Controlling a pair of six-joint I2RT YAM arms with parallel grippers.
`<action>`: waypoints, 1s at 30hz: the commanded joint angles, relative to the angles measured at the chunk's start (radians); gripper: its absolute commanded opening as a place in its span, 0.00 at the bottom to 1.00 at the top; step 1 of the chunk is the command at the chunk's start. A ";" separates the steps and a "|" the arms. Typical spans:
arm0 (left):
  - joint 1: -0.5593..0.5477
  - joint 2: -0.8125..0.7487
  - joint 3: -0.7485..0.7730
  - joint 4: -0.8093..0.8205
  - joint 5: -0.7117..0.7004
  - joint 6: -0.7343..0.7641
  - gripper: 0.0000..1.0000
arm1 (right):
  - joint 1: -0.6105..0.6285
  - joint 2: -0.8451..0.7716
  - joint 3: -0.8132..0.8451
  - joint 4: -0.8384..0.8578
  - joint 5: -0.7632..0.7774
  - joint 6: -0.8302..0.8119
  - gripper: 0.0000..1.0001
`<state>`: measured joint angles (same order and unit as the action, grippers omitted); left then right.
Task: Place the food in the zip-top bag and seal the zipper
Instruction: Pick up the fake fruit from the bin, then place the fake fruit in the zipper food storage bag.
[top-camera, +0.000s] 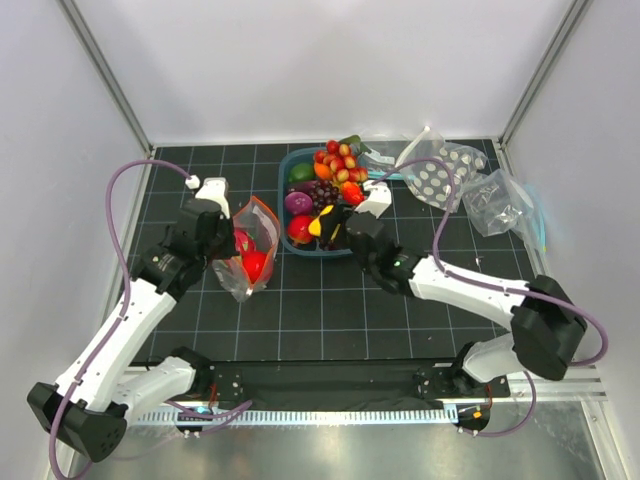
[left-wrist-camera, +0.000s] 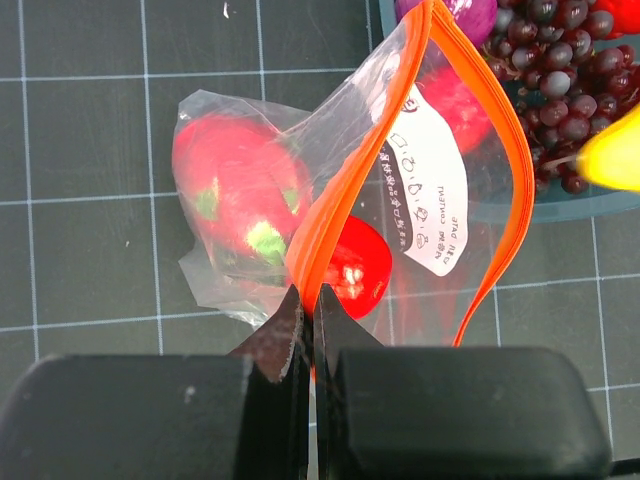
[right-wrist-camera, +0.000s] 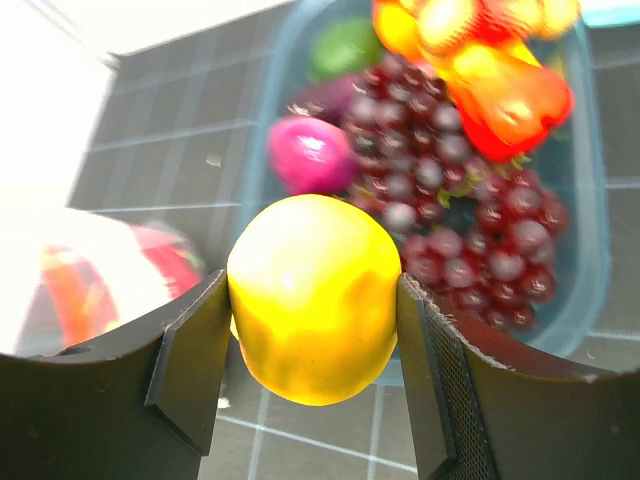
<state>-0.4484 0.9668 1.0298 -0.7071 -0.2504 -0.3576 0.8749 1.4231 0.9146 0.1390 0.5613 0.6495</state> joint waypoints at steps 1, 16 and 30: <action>0.005 0.000 0.003 0.029 0.020 0.008 0.00 | 0.051 -0.097 -0.060 0.215 -0.009 -0.128 0.40; 0.005 -0.007 0.006 0.028 0.022 0.000 0.00 | 0.358 -0.101 -0.042 0.505 0.020 -0.573 0.40; 0.005 -0.037 0.041 -0.035 0.065 -0.021 0.00 | 0.358 0.102 0.151 0.488 0.095 -0.717 0.39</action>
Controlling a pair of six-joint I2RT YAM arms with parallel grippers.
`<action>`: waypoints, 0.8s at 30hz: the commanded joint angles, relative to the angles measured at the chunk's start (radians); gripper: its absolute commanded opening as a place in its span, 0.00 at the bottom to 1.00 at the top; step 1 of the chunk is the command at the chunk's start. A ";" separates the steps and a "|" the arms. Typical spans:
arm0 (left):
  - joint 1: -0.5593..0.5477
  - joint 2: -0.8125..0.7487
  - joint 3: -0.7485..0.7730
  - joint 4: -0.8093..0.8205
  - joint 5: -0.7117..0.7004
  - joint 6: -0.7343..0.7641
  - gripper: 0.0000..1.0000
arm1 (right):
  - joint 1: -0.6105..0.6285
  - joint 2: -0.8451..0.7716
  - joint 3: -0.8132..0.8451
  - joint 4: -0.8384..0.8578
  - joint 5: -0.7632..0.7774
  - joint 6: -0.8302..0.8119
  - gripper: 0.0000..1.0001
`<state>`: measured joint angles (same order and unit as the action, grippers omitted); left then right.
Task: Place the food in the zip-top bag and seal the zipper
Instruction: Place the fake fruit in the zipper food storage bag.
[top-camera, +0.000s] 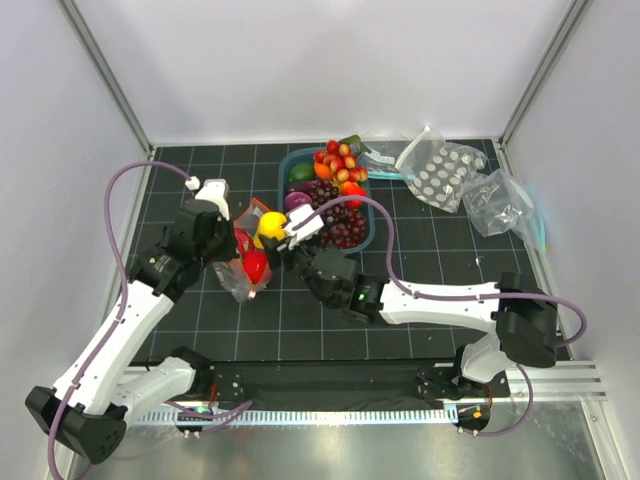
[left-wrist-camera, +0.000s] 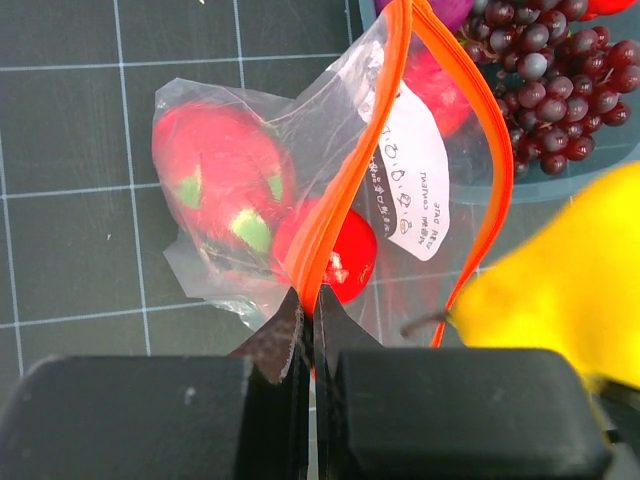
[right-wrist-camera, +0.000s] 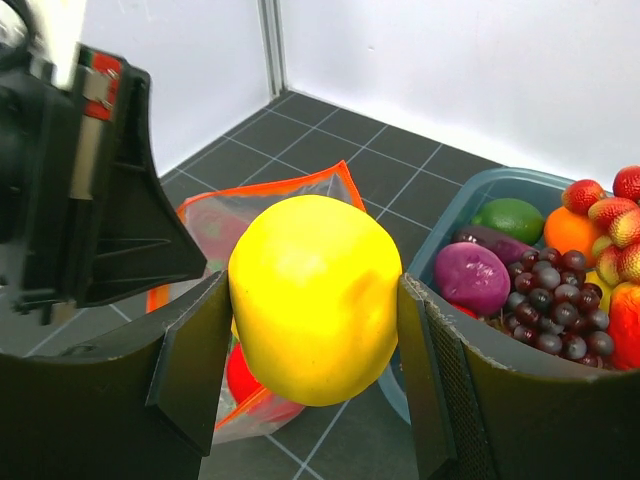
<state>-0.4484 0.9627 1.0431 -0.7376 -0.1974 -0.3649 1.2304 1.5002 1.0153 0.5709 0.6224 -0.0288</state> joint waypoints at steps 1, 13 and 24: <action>0.005 -0.044 0.025 -0.005 0.010 -0.016 0.00 | 0.004 0.035 0.061 0.057 0.031 -0.042 0.39; 0.005 -0.104 -0.038 0.038 -0.030 -0.016 0.00 | 0.004 0.175 0.172 0.004 0.062 0.007 0.90; 0.005 -0.128 -0.077 0.040 -0.027 -0.020 0.00 | -0.002 0.031 0.062 -0.047 0.098 0.130 0.89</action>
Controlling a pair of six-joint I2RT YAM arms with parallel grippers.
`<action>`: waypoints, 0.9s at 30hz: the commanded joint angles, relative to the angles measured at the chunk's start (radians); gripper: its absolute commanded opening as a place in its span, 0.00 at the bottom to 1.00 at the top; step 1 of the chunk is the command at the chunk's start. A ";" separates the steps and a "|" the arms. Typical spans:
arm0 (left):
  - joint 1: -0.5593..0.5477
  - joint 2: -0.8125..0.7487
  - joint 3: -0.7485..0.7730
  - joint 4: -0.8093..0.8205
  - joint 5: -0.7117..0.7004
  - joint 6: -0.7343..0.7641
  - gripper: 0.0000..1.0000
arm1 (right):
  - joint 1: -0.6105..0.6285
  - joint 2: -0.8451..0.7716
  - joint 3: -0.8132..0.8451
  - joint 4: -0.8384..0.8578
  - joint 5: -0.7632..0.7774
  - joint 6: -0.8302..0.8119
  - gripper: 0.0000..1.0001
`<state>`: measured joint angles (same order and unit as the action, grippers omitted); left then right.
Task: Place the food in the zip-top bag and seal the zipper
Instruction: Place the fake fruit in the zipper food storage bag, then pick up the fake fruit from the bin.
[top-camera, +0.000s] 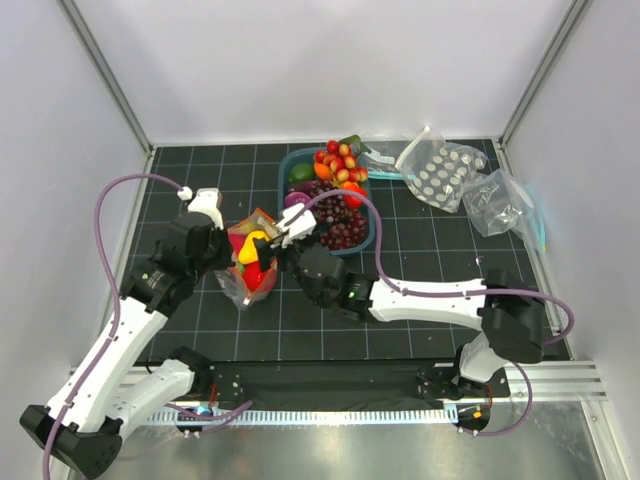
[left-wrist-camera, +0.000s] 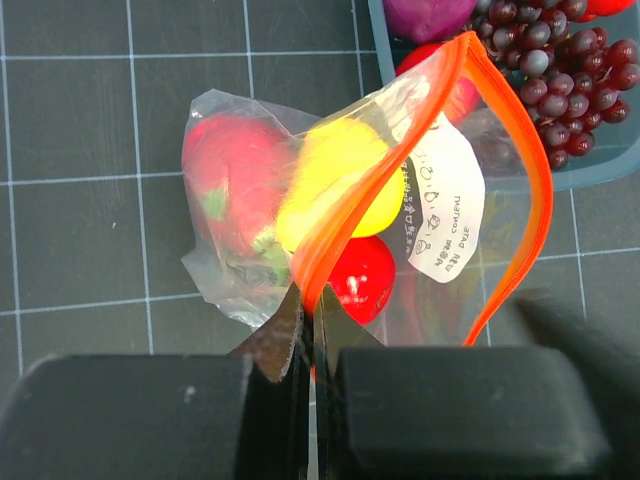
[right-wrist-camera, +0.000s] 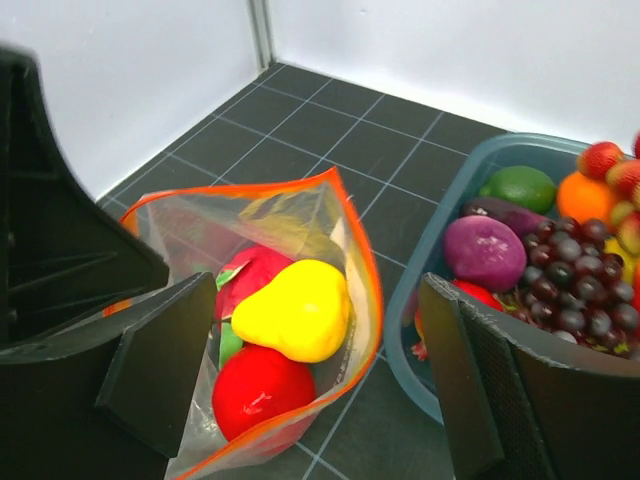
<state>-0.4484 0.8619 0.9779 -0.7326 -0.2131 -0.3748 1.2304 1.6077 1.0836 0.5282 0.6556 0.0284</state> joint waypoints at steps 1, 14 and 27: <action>0.005 -0.030 -0.013 0.036 -0.012 -0.010 0.00 | -0.018 -0.097 -0.010 -0.028 0.093 0.091 0.88; 0.005 -0.020 -0.021 0.042 0.008 -0.006 0.00 | -0.344 -0.131 0.052 -0.566 -0.096 0.557 0.85; 0.005 -0.024 -0.024 0.044 0.014 -0.004 0.00 | -0.466 0.044 0.189 -0.824 -0.099 0.498 0.93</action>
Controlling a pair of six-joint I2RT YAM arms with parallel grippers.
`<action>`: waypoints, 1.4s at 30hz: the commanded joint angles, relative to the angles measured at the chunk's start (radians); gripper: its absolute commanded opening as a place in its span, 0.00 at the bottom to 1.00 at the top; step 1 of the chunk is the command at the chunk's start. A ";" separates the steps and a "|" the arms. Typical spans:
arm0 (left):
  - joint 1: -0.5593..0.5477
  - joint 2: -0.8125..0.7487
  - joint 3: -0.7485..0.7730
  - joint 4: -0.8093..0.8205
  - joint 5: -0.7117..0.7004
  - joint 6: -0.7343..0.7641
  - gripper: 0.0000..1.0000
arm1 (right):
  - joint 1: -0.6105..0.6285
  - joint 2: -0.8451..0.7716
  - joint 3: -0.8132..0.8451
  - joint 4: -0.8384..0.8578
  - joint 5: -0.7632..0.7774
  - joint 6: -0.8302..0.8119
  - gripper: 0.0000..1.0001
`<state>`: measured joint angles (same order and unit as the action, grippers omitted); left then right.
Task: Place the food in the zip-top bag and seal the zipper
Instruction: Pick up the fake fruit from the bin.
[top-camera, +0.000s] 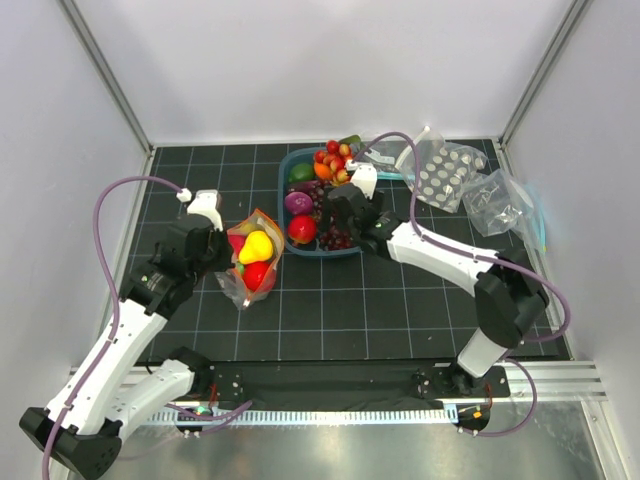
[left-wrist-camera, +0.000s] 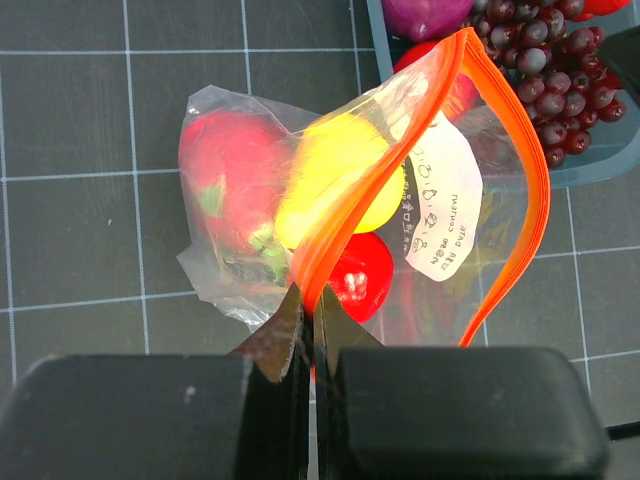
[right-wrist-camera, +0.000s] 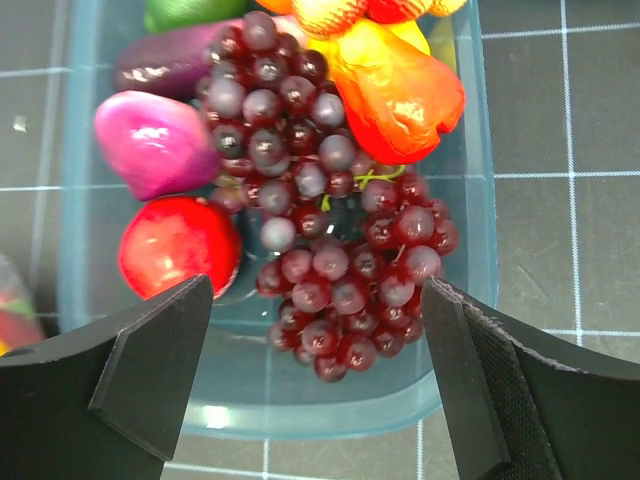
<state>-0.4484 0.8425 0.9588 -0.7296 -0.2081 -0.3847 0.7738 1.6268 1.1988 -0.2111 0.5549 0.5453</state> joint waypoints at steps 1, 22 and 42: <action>0.005 -0.005 -0.006 0.039 0.009 0.006 0.00 | -0.010 0.054 0.084 -0.096 -0.001 -0.019 0.93; 0.005 -0.005 -0.008 0.041 0.007 0.007 0.00 | -0.041 0.294 0.242 -0.314 0.040 0.194 0.97; 0.005 -0.008 -0.008 0.041 0.001 0.007 0.00 | -0.024 0.220 0.203 -0.407 0.124 0.312 0.97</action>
<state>-0.4484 0.8421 0.9588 -0.7296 -0.2085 -0.3847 0.7334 1.9411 1.4174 -0.5602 0.5785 0.8162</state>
